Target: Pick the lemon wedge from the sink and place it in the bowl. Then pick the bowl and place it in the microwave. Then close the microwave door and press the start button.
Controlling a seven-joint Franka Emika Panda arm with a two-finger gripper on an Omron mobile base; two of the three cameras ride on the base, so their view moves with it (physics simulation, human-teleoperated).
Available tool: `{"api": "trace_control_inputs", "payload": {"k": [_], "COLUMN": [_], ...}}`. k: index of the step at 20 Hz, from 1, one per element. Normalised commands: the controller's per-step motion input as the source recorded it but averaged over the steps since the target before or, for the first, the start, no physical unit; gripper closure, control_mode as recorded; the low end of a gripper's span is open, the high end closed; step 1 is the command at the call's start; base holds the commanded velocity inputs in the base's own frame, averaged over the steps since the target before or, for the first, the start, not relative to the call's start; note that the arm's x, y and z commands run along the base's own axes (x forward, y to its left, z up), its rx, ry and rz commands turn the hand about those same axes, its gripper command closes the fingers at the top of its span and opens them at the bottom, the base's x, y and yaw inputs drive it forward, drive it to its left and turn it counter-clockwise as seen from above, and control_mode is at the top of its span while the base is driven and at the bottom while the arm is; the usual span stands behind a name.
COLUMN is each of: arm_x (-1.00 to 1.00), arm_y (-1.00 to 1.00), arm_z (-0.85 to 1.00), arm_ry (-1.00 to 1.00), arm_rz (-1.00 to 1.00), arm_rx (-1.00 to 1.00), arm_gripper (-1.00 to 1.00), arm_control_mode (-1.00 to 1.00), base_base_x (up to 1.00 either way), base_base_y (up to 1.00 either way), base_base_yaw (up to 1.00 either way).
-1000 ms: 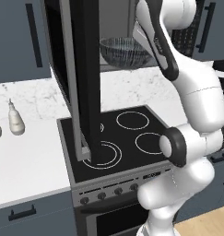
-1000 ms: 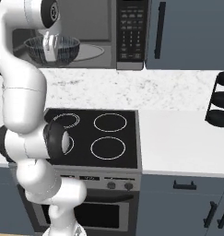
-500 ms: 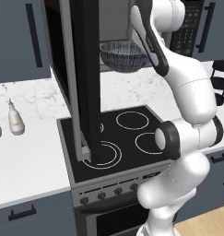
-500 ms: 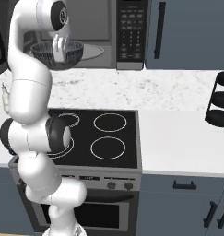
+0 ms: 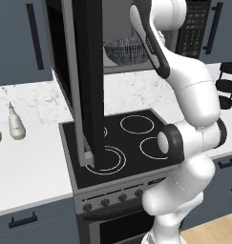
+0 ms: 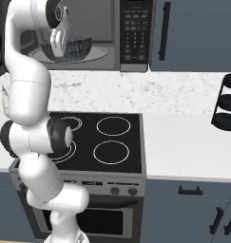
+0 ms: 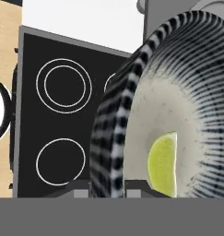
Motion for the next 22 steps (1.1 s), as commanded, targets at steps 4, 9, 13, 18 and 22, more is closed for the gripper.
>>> {"api": "trace_control_inputs", "payload": {"k": [4,9,13,18,22], "arm_x": [0.64,1.0,0.44,-0.38,-1.0], "arm_y": [0.41,0.53,0.2,-0.17,-0.33], "arm_z": [-0.41,-0.45,-0.1,-0.11,-0.33], "arm_ry": [-0.09,0.0,-0.02,0.0,-0.12], "arm_rz": [0.0,0.0,0.0,0.0,0.0], "arm_rx": [-0.01,0.0,0.0,0.0,0.0], "arm_gripper": [1.0,1.0,-1.0,-1.0,-1.0], "arm_control_mode": [-1.0,-1.0,-1.0,-1.0,-1.0], "base_base_x": [0.0,0.0,0.0,0.0,0.0], "base_base_y": [0.0,0.0,0.0,0.0,0.0], "base_base_yaw": [0.0,0.0,0.0,0.0,0.0]}}
